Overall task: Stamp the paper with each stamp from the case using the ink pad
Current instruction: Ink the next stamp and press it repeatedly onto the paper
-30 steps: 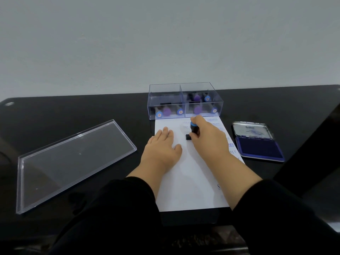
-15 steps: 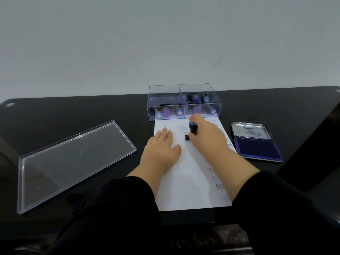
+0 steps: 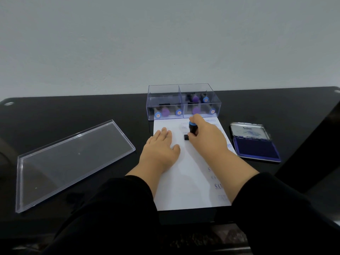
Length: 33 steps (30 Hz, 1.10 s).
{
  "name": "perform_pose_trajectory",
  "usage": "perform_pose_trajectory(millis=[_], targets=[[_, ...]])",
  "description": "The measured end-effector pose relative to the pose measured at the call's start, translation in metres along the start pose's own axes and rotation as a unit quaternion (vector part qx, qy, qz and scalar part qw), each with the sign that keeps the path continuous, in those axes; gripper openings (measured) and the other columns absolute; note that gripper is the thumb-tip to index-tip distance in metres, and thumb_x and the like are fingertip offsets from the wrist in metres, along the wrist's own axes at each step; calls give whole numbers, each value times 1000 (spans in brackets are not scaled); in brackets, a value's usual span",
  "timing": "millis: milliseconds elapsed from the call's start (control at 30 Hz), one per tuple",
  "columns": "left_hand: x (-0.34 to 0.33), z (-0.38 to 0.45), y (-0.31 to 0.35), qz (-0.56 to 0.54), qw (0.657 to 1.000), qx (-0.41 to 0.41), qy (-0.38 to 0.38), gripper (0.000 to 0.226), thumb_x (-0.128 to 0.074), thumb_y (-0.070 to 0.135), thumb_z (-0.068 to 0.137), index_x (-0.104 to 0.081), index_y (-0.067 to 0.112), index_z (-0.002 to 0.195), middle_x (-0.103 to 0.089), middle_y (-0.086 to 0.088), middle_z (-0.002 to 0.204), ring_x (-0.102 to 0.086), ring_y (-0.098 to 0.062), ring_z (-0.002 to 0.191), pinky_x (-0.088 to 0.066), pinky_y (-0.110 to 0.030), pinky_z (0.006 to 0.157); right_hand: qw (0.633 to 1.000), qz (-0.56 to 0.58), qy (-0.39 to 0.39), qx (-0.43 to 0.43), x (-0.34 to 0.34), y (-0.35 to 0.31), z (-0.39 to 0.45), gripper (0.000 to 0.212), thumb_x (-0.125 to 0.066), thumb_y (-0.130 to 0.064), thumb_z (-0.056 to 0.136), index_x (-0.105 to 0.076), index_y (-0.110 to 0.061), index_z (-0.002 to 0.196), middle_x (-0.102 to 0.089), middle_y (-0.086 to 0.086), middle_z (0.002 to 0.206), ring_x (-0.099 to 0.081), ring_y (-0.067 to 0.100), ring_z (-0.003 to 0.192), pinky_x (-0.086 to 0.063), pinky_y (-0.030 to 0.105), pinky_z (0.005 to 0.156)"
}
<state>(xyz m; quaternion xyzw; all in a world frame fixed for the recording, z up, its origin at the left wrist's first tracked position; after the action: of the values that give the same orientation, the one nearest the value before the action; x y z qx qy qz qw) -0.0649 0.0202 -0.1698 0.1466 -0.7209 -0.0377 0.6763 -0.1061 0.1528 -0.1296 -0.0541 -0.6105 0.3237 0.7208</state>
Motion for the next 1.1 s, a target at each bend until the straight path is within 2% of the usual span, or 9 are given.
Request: perform_pose_trajectory(millis=[233,433,633,1100], targets=[[1,-3,0,-5,1000,-2,6,61,-23,41,101,-2,17,153,7,1,160,6,-14,147,3,-30,117,1000,-21,-4,-3,1,-2,6,30,-50,-14,90,-45,-20,119,-63,6,98,-51,25,78,-42,32,61],[1,-2,1,-6,1000,0,4,61,-23,41,101,-2,17,152,7,1,160,6,-14,147,3,-30,117,999,-37,12,8,-2,-3,1,16,-47,-13,91,-45,-16,107,-55,3,85,-47,25,73,-32,28,56],[1,-1,0,-2,1000,1,-3,61,-22,42,101,-1,18,152,8,1,160,7,-14,147,3,-30,117,1000,-2,2,6,0,0,4,30,-51,-14,89,-46,-18,119,-63,6,95,-56,28,83,-46,35,66],[2,-3,1,-5,1000,-1,0,61,-23,41,101,-1,17,152,8,1,160,6,-14,147,3,-30,117,999,33,33,12,-4,0,-3,29,-51,-14,91,-48,-18,120,-61,2,94,-56,25,88,-49,37,73]])
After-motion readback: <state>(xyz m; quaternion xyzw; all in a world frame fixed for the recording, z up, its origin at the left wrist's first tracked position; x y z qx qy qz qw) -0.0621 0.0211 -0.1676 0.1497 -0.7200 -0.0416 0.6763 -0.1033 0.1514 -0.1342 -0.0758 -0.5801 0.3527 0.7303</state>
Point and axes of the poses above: each hand's wrist, its own z-axis towards the middle knuckle, its own x-axis out of the back of the hand, y = z × x, the point moved 3 cm from there along z, towards the middle knuckle
